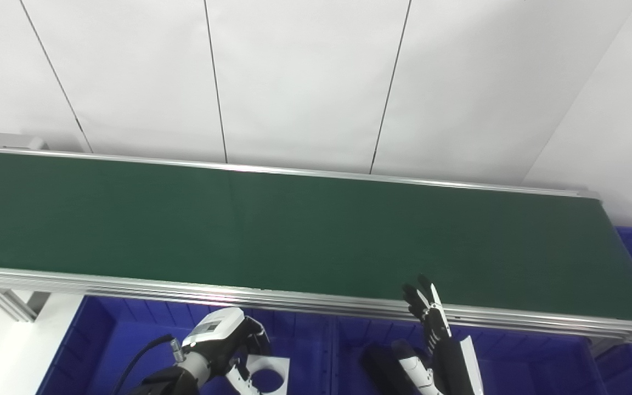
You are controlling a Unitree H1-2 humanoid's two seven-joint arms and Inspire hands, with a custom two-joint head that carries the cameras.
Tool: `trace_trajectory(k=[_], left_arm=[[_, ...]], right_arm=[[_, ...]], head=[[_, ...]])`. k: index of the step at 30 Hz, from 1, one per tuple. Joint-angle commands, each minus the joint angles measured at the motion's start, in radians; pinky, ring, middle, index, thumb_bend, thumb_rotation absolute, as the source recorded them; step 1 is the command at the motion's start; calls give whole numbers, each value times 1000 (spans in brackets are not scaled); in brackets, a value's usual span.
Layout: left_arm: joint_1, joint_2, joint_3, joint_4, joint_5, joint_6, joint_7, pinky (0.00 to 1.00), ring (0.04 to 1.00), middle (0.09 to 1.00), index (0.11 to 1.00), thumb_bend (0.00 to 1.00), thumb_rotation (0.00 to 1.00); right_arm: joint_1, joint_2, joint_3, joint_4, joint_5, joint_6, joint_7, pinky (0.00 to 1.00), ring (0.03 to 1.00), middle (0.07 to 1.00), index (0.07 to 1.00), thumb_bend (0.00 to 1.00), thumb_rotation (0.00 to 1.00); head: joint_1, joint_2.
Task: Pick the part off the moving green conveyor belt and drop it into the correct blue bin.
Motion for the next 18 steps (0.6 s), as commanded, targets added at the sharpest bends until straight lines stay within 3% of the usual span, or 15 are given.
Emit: trace_trajectory(k=[1,6,9,12,14,18], left_arm=[[-35,22,-25,-31,43,24,-34,783,824,833,790,648,182],[-45,49,-47,-64,49,46,-116,928,921,929,899,760,316],[-30,67,-7,-103,-69,7,-146,990,983,984,929,834,364],[8,57,69,-152,-242,5,-165,988,999,999,943,924,381],[47,41,131,-175,-384,-24,-160,927,1000,1000,938,957,370],[142,-23,237,-157,-643,-225,-81,873,970,991,929,954,377]], right_arm=[[-5,4,1,-34,-1,1,0,909,906,907,985,676,758],[0,7,4,-45,-9,13,1,909,906,908,987,677,761],[4,11,7,-51,-8,17,0,908,907,908,989,678,757],[10,15,8,-56,-9,20,-1,906,905,904,985,692,757],[14,15,9,-63,-8,25,1,903,903,904,986,687,750],[19,10,10,-70,-4,28,6,910,909,911,982,680,743]], head=[[0,1],[-8,0],[-17,-2],[-21,-6],[-22,-6],[-24,-7]])
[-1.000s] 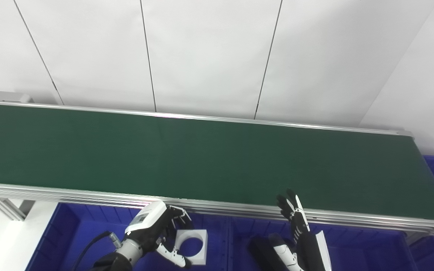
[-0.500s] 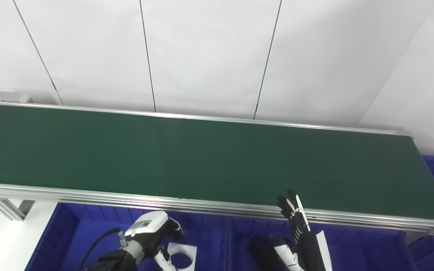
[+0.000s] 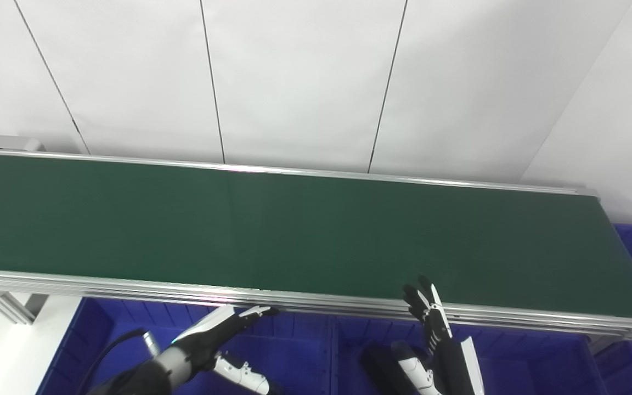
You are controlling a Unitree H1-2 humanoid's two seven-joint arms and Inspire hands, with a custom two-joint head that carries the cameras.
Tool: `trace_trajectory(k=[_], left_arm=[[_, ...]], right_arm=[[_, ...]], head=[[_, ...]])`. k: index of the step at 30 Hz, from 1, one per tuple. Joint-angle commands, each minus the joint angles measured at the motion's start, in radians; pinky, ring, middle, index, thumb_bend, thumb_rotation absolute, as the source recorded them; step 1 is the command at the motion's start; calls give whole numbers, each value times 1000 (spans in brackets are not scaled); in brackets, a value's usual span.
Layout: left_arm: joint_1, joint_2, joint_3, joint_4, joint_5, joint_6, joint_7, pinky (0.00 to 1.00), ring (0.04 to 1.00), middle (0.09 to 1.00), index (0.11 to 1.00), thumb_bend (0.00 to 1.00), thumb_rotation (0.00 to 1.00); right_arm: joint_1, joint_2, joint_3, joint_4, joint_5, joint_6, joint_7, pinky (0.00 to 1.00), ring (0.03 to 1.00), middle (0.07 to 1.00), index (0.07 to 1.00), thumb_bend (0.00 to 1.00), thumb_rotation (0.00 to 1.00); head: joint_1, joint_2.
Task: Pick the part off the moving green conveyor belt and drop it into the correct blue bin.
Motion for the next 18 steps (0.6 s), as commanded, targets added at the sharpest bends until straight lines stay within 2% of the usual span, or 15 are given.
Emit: trace_trajectory(k=[1,4,7,10,14,18], left_arm=[[38,-58,49,5,-169,-168,61,861,946,981,926,954,375],[69,-133,98,50,-338,-287,83,887,924,957,944,945,373],[75,-169,114,62,-400,-338,102,900,932,954,960,947,379],[86,-200,127,55,-418,-378,145,875,915,958,974,953,403],[96,-213,141,85,-425,-445,180,903,927,984,996,886,411],[101,-228,153,122,-411,-498,230,912,947,981,1000,876,395]], right_arm=[[-2,3,5,-42,-2,14,6,911,909,913,978,681,742],[1,-2,6,-45,-4,23,10,916,911,919,972,694,740],[3,-3,8,-49,-1,34,12,923,912,920,969,700,732],[8,-1,7,-56,-19,52,6,920,909,920,968,695,720],[12,1,7,-70,-33,90,7,910,907,918,970,696,722],[12,-1,9,-72,-38,104,7,910,911,921,970,688,714]], head=[[1,-2],[1,-9],[-1,-13],[-6,-24],[-1,-30],[2,-35]])
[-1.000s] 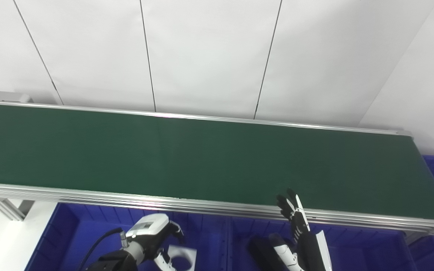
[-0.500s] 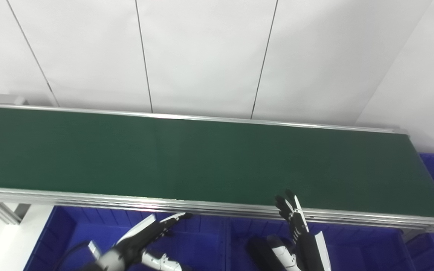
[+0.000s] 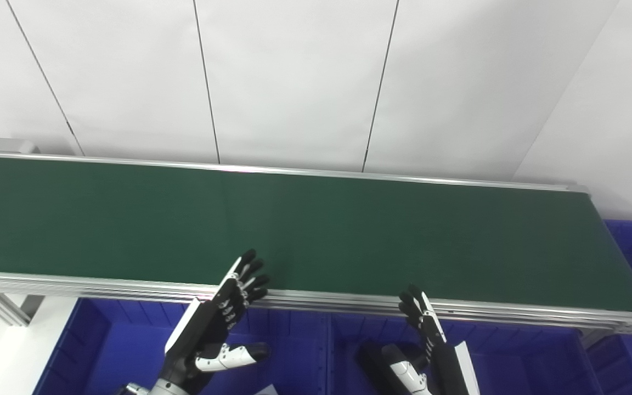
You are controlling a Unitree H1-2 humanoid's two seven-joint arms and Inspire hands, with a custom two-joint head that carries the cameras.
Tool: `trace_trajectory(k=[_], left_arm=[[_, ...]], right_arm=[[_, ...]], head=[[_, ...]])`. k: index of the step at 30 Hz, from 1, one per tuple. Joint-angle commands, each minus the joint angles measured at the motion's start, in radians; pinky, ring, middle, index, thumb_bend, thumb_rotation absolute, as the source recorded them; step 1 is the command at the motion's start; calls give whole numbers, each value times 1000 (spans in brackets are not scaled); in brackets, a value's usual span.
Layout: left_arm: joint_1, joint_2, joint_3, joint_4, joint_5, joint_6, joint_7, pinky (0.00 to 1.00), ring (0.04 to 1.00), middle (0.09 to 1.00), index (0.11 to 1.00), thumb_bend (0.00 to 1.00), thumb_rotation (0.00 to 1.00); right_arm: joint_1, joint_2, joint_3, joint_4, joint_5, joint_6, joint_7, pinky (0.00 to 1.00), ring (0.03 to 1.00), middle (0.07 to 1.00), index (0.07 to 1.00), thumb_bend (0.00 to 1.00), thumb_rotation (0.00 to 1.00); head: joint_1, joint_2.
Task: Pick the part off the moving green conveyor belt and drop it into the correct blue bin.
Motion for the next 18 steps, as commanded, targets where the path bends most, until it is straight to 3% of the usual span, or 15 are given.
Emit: trace_trajectory(k=[1,11,18], left_arm=[[-4,-14,7,-2,5,-64,33,915,951,979,1000,881,398],[-5,-3,-3,29,14,-86,73,943,968,976,998,870,374],[10,5,-18,20,12,-71,69,933,954,976,981,869,329]], right_arm=[[-9,4,4,-32,-1,5,1,905,910,921,970,685,710],[-36,-53,1,-49,22,57,59,897,900,918,963,695,691],[-41,-59,7,-38,22,43,57,884,892,913,958,732,639]], head=[[0,-4],[-5,-9],[-5,-8]])
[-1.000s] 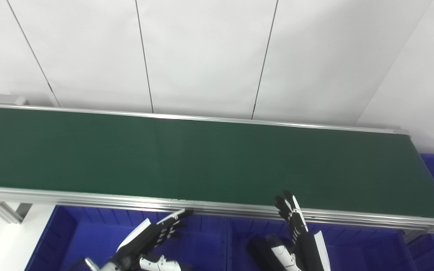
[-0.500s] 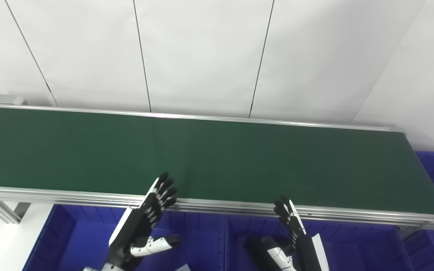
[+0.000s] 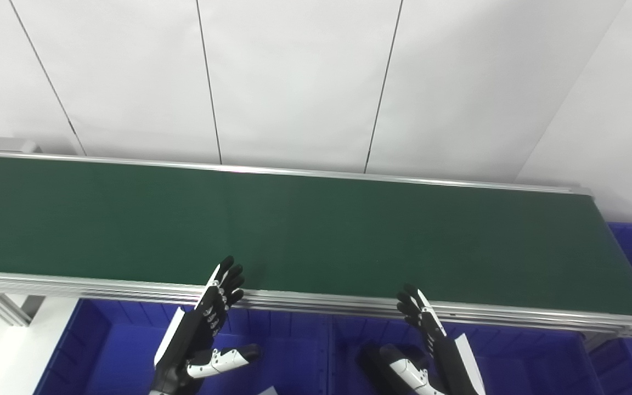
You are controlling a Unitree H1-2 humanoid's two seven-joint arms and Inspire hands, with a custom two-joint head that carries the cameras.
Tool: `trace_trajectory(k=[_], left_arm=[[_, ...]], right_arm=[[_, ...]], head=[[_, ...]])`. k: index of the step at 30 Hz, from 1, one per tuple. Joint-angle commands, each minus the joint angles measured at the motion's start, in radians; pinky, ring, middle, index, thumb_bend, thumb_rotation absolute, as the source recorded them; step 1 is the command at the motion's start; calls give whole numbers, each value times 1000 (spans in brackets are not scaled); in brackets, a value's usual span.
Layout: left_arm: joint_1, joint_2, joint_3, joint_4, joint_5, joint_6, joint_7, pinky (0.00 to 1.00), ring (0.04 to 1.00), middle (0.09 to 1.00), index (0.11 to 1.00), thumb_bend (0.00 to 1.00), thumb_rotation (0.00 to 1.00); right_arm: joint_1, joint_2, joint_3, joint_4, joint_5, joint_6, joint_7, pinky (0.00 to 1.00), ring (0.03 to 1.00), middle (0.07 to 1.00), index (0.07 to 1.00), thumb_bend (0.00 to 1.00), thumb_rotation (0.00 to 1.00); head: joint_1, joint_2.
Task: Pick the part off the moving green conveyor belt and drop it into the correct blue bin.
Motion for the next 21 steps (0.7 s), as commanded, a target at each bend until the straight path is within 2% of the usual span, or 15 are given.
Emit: trace_trajectory(k=[1,3,5,8,12,13,14,16,21], left_arm=[[1,2,-10,-31,-9,-21,-1,934,949,973,977,874,319],[1,6,-17,-31,23,-33,8,922,937,966,970,885,331],[0,12,-23,-29,81,-52,24,908,925,962,968,907,392],[3,15,-31,-39,126,-39,36,902,925,957,956,935,425],[13,18,-38,-45,172,-33,57,898,920,951,945,926,457],[17,23,-42,-46,211,-37,67,888,915,949,945,919,489],[21,27,-47,-47,245,-42,76,863,905,946,941,898,568],[27,32,-54,-45,286,-50,90,846,896,938,936,889,600],[23,46,-64,-27,289,-68,96,845,894,927,925,866,625]], right_arm=[[-8,5,5,-28,7,-17,0,883,892,915,960,733,636],[-8,5,8,-22,4,-27,-4,874,888,911,961,734,622],[-6,7,11,-20,-4,-31,-9,866,883,904,960,747,615],[-6,10,13,-16,-14,-38,-16,860,877,903,963,771,614],[-6,11,14,-18,-16,-37,-16,864,881,910,969,769,605],[-6,11,14,-21,-12,-33,-14,865,881,910,969,771,602],[-5,11,14,-23,-12,-29,-13,870,887,916,970,770,593],[-5,10,15,-22,-17,-28,-14,870,887,916,968,769,591],[-2,12,17,-26,-43,-14,-18,865,896,921,965,764,614]], head=[[1,1],[0,-1],[0,-3],[2,-5],[0,-5],[0,-5],[3,-8],[5,-12],[4,-15]])
